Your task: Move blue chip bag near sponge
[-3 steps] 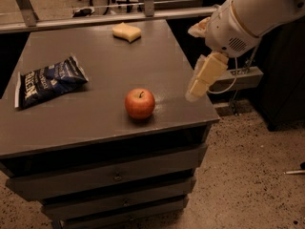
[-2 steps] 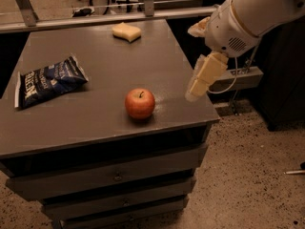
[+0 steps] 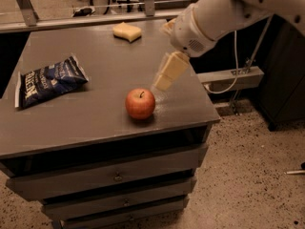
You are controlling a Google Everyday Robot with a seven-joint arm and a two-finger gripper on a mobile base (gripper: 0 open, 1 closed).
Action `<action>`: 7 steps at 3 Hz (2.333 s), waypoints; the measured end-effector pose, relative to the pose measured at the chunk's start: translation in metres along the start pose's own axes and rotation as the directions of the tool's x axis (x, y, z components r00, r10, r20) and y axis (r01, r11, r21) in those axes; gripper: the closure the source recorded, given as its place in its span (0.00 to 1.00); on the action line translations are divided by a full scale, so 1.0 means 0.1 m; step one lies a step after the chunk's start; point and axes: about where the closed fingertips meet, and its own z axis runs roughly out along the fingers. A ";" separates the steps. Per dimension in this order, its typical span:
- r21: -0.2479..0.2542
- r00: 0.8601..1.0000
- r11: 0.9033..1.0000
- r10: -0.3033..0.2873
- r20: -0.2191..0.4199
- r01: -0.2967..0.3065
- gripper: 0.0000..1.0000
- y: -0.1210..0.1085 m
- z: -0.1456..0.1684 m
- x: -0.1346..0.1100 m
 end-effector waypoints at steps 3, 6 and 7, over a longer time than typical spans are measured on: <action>0.008 0.977 0.997 0.079 0.199 -0.082 0.00 -0.61 1.34 -0.96; -0.108 0.945 0.990 0.116 0.307 -0.087 0.00 -0.28 2.27 -1.58; -0.131 0.942 0.988 0.117 0.315 -0.079 0.00 -0.17 2.45 -1.65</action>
Offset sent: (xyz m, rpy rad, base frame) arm 0.1254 0.1586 -0.0247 0.2449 -0.0171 -0.0480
